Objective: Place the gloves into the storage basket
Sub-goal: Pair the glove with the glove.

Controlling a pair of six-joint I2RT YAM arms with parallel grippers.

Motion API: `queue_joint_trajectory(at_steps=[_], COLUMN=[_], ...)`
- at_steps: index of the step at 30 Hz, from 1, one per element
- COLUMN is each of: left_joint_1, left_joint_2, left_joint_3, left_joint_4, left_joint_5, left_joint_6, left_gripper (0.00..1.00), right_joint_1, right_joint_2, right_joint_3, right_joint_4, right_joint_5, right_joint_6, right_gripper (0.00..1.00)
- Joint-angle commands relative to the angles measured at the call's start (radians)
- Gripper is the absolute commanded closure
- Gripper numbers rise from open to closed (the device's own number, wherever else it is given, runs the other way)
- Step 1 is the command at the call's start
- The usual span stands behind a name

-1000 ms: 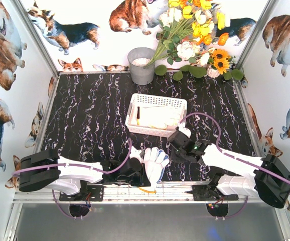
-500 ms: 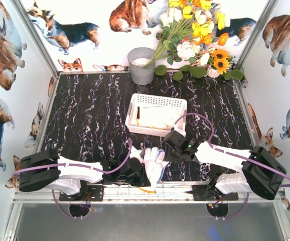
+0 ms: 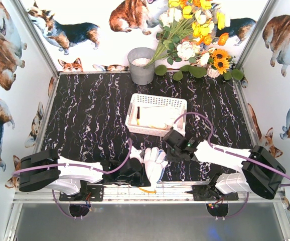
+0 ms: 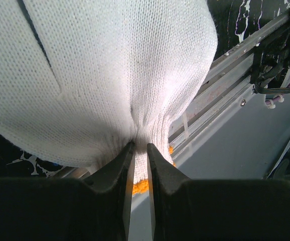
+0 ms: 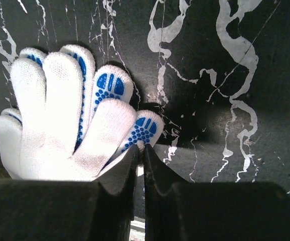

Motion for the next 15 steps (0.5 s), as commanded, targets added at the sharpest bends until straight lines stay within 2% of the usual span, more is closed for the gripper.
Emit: queue_joint_trajectory(at_steps=[1, 8, 15], left_joint_1=[-0.013, -0.018, -0.025], left_joint_2=[0.013, 0.026, 0.041], left_joint_3=[-0.01, -0.008, 0.006], left_joint_4=[-0.069, -0.059, -0.062], left_joint_5=[-0.011, -0.007, 0.003], left_joint_6=[0.015, 0.015, 0.016], left_gripper=[0.89, 0.89, 0.89], right_joint_1=[0.005, 0.005, 0.005], right_joint_2=[-0.028, -0.03, 0.004], right_joint_3=[0.072, 0.094, 0.082], right_joint_4=[-0.034, -0.053, 0.0], right_joint_5=[0.043, 0.1, 0.144], right_joint_6=[-0.026, -0.053, -0.074], right_gripper=[0.95, 0.95, 0.95])
